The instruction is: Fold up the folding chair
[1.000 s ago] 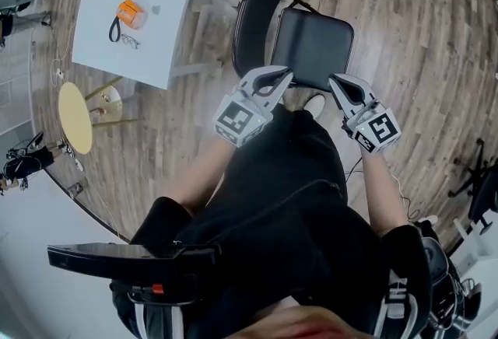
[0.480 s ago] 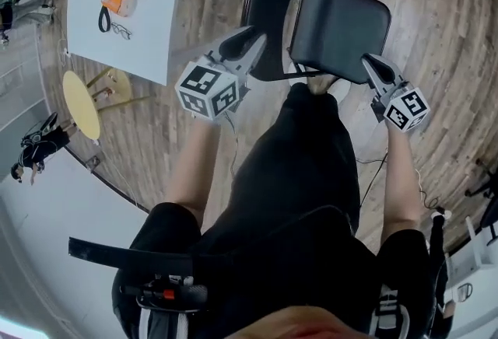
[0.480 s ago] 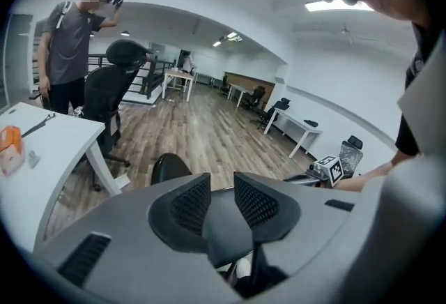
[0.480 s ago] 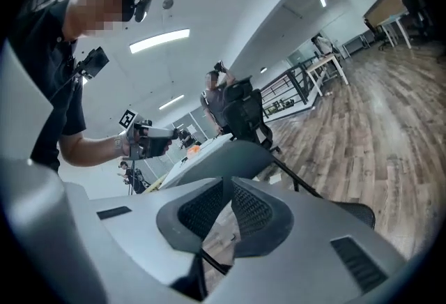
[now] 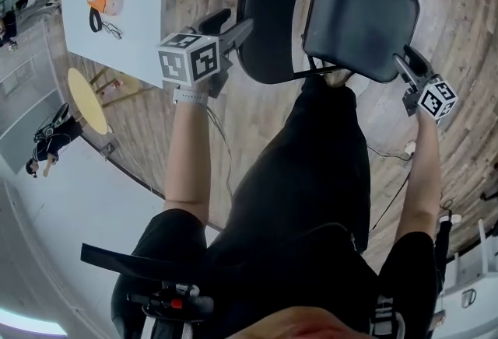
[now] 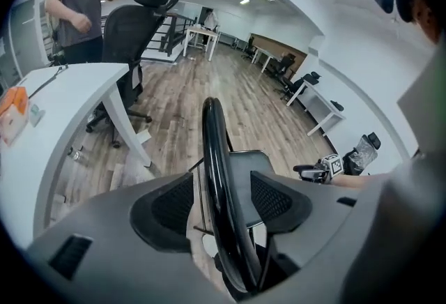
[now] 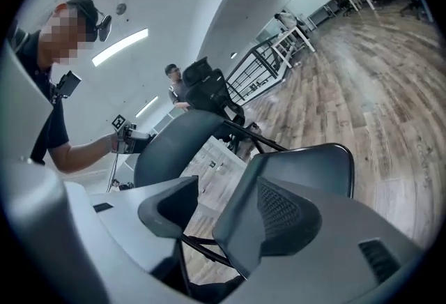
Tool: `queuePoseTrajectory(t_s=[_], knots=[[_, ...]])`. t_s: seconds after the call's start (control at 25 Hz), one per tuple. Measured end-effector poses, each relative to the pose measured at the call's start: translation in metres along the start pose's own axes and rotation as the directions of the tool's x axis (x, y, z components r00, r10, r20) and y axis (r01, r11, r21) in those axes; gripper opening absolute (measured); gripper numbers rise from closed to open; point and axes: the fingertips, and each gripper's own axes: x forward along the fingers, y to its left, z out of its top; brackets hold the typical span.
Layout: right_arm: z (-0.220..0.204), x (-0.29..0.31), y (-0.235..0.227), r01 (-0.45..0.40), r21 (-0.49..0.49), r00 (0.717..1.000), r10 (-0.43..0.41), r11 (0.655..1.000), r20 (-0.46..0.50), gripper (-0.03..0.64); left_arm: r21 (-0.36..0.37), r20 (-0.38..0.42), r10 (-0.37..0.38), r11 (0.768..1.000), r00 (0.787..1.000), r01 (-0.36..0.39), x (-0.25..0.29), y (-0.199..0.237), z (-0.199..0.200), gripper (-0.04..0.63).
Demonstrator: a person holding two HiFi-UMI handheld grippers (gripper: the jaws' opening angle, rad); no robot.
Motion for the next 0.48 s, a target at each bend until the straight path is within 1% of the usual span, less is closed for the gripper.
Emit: queuePoseTrajectory(t_s=[0.12, 0.28, 0.4, 0.48], knots=[[-0.021, -0.002, -0.043, 0.031, 0.094, 0.999, -0.032, 0.995, 0.007, 0.279, -0.006, -0.039, -0.006, 1.000, 0.999, 0.006, 0.009, 0.004, -0.006, 0.241], [-0.051, -0.013, -0.100, 0.100, 0.181, 0.995, -0.093, 0.978, -0.046, 0.307, 0.008, -0.081, -0.015, 1.000, 0.997, 0.016, 0.025, 0.003, -0.007, 0.241], [-0.066, -0.016, -0.136, 0.121, 0.235, 0.992, -0.107, 0.965, -0.074, 0.310, 0.011, -0.100, -0.009, 1.000, 0.995, 0.011, 0.033, 0.004, -0.006, 0.241], [-0.075, -0.012, -0.154, 0.113, 0.277, 0.992, -0.092, 0.954, -0.086, 0.311, 0.019, -0.118, -0.003, 1.000, 0.993, 0.005, 0.039, 0.004, -0.008, 0.241]])
